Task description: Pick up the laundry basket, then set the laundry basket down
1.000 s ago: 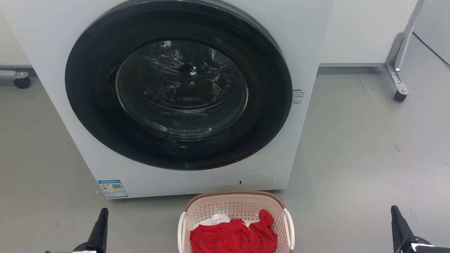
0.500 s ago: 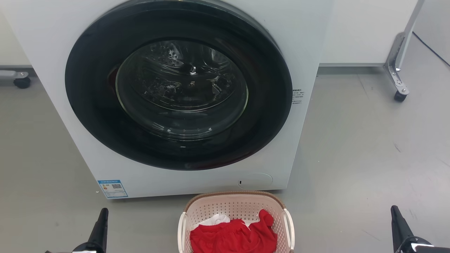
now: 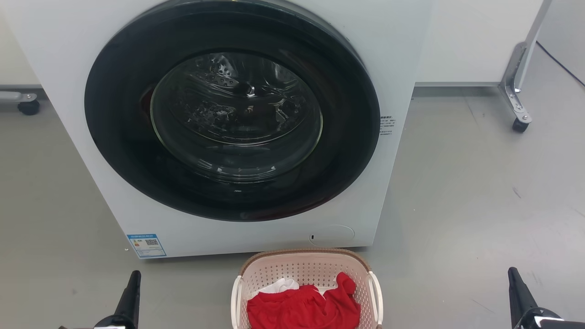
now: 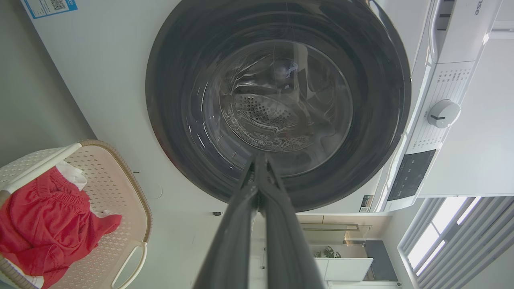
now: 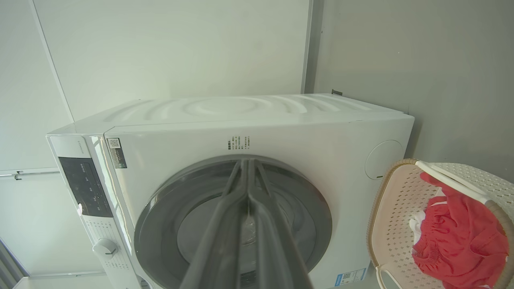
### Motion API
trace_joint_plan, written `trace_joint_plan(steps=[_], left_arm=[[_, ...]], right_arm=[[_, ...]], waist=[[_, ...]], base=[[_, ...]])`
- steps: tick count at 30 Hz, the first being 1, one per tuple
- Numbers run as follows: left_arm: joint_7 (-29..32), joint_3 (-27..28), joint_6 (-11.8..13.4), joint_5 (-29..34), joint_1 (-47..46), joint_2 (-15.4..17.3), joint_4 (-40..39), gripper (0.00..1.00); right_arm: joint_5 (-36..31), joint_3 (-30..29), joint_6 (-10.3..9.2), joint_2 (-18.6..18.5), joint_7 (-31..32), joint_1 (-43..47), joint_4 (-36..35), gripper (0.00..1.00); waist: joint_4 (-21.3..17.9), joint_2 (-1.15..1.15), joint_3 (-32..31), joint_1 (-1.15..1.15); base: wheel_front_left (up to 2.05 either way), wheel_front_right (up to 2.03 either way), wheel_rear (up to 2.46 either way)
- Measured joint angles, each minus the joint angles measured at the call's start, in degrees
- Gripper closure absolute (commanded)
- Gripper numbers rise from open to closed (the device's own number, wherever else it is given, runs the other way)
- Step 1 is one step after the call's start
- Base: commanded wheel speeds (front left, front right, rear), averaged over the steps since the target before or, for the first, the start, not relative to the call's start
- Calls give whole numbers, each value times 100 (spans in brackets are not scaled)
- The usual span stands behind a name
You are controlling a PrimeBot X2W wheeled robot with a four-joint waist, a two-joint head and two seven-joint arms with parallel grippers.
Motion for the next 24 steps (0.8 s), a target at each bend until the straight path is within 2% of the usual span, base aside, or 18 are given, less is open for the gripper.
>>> trace_joint_plan(steps=[24], left_arm=[[0, -1, 0, 0, 0, -1, -1, 100]], right_arm=[[0, 0, 1, 0, 0, 0, 0, 100]], waist=[[0, 0, 0, 0]], base=[[0, 0, 0]])
